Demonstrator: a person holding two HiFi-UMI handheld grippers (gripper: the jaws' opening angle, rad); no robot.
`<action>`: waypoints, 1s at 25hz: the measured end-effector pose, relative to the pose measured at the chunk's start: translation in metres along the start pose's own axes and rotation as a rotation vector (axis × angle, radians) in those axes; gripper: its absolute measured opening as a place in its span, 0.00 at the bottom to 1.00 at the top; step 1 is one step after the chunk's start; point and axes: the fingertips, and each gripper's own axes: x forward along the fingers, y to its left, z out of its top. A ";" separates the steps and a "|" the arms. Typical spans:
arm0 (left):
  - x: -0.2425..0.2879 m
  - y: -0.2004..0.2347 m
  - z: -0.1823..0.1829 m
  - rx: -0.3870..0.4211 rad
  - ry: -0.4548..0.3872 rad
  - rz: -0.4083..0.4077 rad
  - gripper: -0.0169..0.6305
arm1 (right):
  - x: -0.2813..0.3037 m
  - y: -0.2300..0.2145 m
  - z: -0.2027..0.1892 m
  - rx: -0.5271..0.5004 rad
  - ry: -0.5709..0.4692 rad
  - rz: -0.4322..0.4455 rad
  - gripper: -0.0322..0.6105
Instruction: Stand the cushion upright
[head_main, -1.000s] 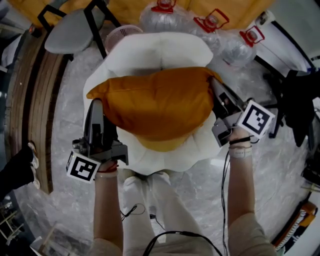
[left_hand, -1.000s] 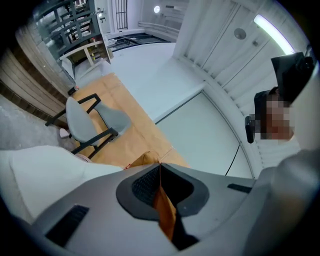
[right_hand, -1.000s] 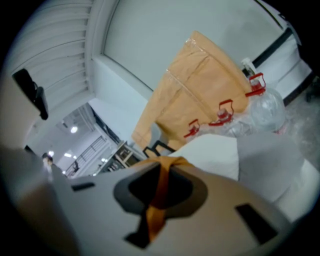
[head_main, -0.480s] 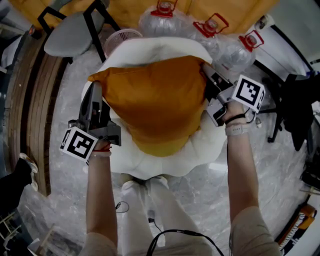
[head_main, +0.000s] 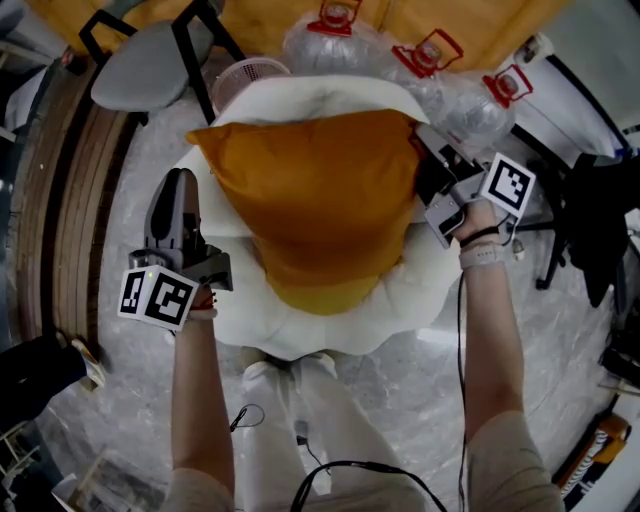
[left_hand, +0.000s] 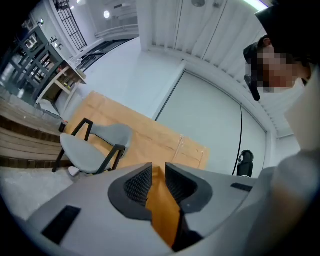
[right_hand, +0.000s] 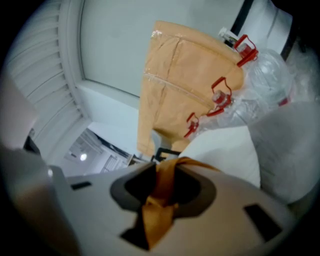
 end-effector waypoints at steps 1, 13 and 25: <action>-0.002 0.000 -0.003 -0.008 0.003 0.001 0.16 | 0.000 0.001 0.001 0.003 0.000 0.009 0.20; -0.030 -0.024 -0.030 -0.037 0.055 -0.062 0.16 | -0.011 0.015 0.003 -0.055 0.083 0.110 0.67; -0.051 -0.041 -0.059 -0.075 0.111 -0.094 0.16 | -0.035 0.038 -0.050 -0.592 0.498 0.024 0.67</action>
